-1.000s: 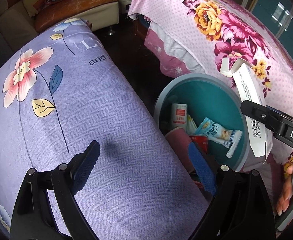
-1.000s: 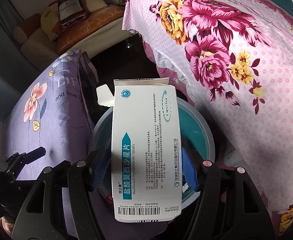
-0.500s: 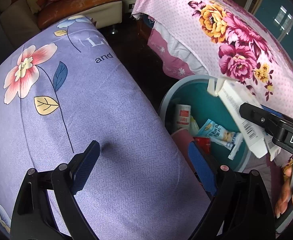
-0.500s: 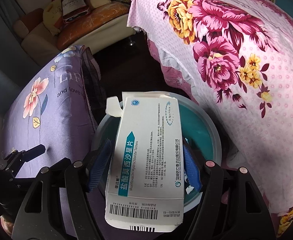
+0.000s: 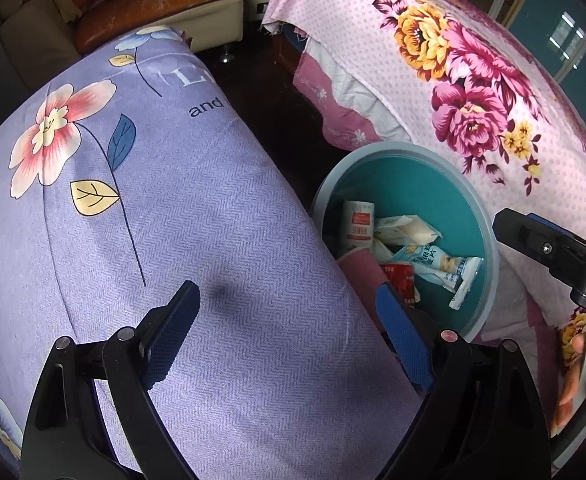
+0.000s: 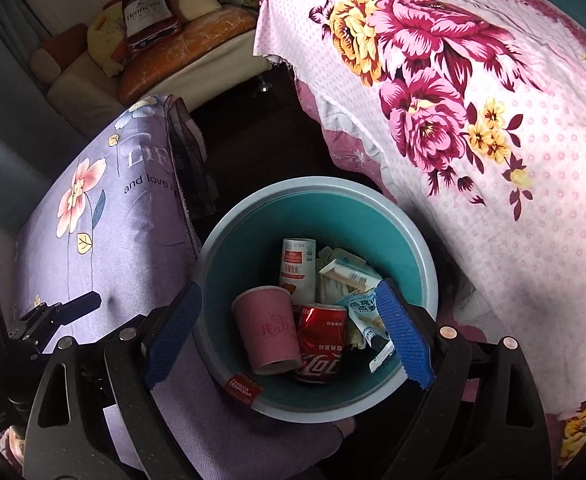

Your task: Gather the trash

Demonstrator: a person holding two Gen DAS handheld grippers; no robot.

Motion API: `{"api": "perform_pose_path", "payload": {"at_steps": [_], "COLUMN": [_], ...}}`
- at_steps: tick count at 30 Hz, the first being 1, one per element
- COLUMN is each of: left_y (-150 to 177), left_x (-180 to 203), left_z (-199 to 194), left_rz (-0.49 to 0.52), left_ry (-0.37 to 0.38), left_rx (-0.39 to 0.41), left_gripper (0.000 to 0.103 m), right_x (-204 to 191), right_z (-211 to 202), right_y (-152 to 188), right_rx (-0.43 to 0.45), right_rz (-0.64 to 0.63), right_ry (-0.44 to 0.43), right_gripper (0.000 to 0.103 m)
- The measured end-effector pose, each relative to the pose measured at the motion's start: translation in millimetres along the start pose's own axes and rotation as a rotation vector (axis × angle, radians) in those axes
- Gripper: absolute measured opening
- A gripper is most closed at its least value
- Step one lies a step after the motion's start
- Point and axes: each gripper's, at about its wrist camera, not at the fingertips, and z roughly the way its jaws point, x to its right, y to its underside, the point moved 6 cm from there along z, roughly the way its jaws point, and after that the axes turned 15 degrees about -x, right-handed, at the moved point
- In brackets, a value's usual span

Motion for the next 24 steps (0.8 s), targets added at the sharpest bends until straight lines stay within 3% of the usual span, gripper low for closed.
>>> {"api": "perform_pose_path", "payload": {"at_steps": [5,22,24], "left_y": [10,45,50], "left_x": [-1,-21,-25], "left_z": [-12,-59,-63], "left_rz": [-0.012,-0.068,-0.072], "left_ry": [-0.022,-0.062,-0.076], "left_rx": [0.01,0.066,0.075], "left_gripper": [0.09,0.092,0.098], "right_x": [-6,-41,-46], "right_z": [-14,-65,-68], "right_y": [11,55,59], "right_rx": [0.017,0.08,0.082], "right_rz": [-0.033,-0.161,-0.177], "right_ry": [0.03,0.11,0.116], "right_gripper": [0.092,0.096,0.096]}}
